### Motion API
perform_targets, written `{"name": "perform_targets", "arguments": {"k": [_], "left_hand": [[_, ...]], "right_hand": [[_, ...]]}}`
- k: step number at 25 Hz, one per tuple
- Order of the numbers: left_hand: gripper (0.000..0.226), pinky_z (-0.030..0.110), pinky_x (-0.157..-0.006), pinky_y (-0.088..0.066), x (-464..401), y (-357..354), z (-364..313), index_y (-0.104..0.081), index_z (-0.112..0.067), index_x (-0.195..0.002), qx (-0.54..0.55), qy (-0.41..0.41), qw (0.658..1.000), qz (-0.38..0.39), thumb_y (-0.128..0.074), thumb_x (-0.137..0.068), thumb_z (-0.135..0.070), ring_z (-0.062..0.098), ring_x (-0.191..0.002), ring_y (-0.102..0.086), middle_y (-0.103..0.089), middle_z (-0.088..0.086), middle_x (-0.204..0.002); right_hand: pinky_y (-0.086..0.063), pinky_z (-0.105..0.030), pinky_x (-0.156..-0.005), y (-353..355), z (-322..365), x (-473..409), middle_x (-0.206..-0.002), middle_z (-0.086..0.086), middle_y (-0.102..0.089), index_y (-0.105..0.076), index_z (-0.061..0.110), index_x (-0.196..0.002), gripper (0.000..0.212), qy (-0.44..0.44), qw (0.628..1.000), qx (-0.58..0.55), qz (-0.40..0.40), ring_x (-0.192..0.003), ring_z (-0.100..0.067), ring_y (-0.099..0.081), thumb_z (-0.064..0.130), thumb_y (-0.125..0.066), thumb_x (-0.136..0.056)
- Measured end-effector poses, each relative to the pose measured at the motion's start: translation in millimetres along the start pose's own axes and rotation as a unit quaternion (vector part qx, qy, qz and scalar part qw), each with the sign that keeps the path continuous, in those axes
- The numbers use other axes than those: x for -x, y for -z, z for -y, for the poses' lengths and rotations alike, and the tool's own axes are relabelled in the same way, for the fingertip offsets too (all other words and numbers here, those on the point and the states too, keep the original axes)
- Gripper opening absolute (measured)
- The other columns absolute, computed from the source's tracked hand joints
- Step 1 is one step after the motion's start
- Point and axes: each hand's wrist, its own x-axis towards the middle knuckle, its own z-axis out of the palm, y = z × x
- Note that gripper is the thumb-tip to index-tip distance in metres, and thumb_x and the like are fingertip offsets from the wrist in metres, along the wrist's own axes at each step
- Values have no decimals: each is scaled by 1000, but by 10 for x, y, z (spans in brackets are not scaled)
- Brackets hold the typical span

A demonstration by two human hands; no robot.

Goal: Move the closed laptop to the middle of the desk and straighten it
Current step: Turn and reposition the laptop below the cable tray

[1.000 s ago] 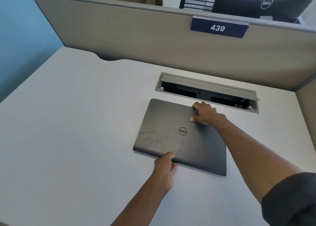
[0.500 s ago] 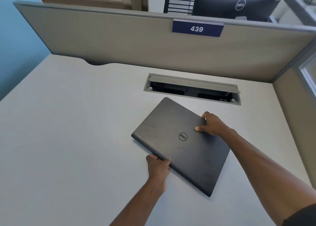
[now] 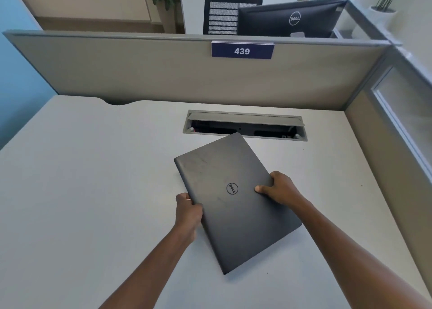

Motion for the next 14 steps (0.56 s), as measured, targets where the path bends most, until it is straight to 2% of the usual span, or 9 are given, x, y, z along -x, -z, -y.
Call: {"name": "perform_targets", "arguments": {"k": [2,5,9,11,14], "left_hand": [[32,39,-73,-56,-80,39,-107,-57,-2,-108,-25,-16,1000,2,-46,-80,6,34,-96,-70,-72,17,-104],[31,34,-68,-52,-190,43,-279,-66,-3,-93,-50,-52,997,15,-42,-77,8,37,-90,-71,-75,16,-96],[32,34,-69,-55,-373,31,-484,-66,-17,-77,-57,-66,996,5,-43,-77,5,30,-78,-67,-73,6,-84],[33,38,-75,-58,-493,22,-569,-68,-19,-82,-77,-73,994,3,-44,-78,3,31,-83,-69,-74,6,-89],[41,47,-83,-59,-676,-2,-665,-72,-14,-98,-123,-89,988,11,-42,-75,2,36,-90,-70,-75,12,-97]], "right_hand": [[-38,-27,-53,-65,-21,77,-90,-1,-62,-57,13,-96,47,-23,999,-32,-5,-77,-16,-58,48,-78,-72],[-39,-25,-53,-161,-57,176,-84,5,-60,-54,18,-90,42,-52,995,-84,-8,-74,-10,-57,49,-77,-73],[-48,-29,-64,-328,-93,265,-94,-2,-66,-61,10,-96,42,-76,987,-143,-18,-85,-20,-63,44,-76,-77],[-47,-28,-61,-423,-78,314,-95,-5,-68,-63,9,-93,37,-90,981,-171,-27,-84,-20,-63,40,-77,-77],[-47,-27,-62,-583,-43,381,-93,-4,-69,-65,11,-89,29,-109,972,-206,-38,-83,-20,-64,35,-77,-78]]}}
